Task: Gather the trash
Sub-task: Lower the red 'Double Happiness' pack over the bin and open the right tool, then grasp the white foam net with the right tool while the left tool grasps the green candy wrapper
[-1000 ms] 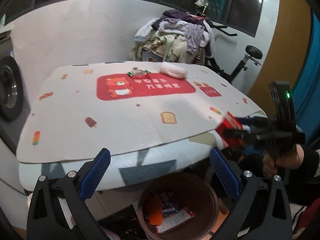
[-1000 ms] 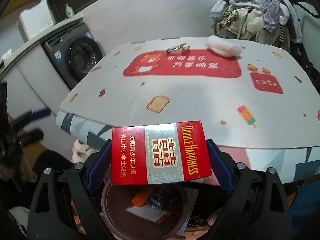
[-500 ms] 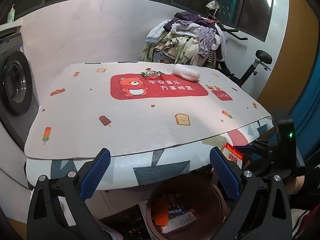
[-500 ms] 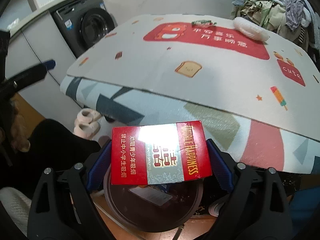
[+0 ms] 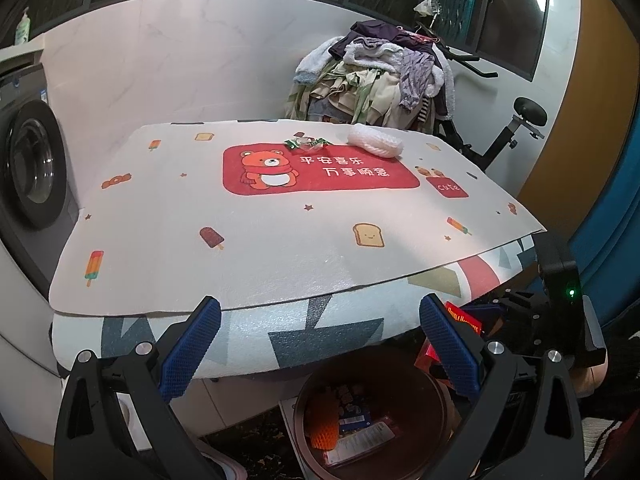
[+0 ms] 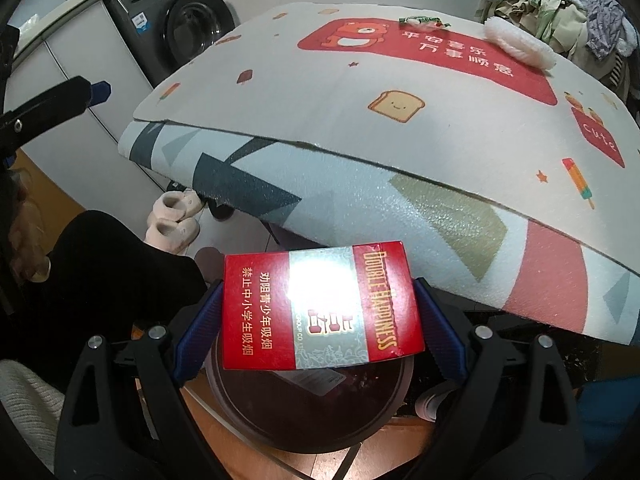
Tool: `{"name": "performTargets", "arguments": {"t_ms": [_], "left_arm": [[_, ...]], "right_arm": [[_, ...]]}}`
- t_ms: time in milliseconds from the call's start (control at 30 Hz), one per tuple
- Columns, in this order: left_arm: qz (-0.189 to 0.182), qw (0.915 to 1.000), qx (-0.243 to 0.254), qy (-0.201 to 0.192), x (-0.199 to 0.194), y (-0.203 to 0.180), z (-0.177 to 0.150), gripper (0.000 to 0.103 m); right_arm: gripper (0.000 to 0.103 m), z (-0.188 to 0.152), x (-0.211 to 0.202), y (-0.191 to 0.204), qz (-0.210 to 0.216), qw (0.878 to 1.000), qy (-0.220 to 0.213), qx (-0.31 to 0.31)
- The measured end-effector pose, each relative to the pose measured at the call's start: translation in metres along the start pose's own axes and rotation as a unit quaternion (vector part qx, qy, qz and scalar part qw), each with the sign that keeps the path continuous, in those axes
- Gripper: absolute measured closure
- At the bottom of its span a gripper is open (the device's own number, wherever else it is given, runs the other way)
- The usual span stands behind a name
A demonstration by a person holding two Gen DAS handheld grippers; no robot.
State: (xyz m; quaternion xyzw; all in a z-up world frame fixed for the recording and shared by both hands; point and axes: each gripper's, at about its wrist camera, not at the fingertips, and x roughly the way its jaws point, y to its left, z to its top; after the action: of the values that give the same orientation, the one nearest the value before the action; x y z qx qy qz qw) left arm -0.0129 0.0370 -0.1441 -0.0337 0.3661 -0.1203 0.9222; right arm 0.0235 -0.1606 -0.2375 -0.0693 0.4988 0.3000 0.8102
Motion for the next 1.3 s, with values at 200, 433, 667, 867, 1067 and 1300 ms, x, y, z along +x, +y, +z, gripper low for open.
{"name": "performTargets", "arguments": {"t_ms": [200, 433, 667, 867, 1067, 1300], "left_arm": [[0.000, 1.0000, -0.001, 0.001, 0.001, 0.000, -0.001, 0.006], [0.001, 1.0000, -0.002, 0.002, 0.002, 0.003, -0.001, 0.006], [0.003, 1.0000, -0.005, 0.004, 0.004, 0.004, -0.003, 0.006], [0.007, 1.0000, -0.005, 0.005, 0.005, 0.004, -0.003, 0.006], [0.010, 0.9999, -0.007, 0.009, 0.009, 0.007, -0.003, 0.006], [0.017, 0.9998, -0.008, 0.011, 0.013, 0.009, -0.002, 0.006]], "right_arm": [[0.007, -0.001, 0.004, 0.000, -0.008, 1.000, 0.010, 0.000], [0.006, 0.000, 0.004, -0.005, -0.013, 1.000, 0.008, 0.013], [0.006, 0.002, 0.002, -0.015, -0.021, 0.999, 0.003, 0.029], [0.006, 0.004, -0.001, -0.024, -0.034, 0.999, -0.005, 0.042], [0.006, 0.007, -0.006, -0.037, -0.051, 0.997, -0.017, 0.055], [0.006, 0.013, -0.012, -0.054, -0.065, 0.995, -0.034, 0.068]]}}
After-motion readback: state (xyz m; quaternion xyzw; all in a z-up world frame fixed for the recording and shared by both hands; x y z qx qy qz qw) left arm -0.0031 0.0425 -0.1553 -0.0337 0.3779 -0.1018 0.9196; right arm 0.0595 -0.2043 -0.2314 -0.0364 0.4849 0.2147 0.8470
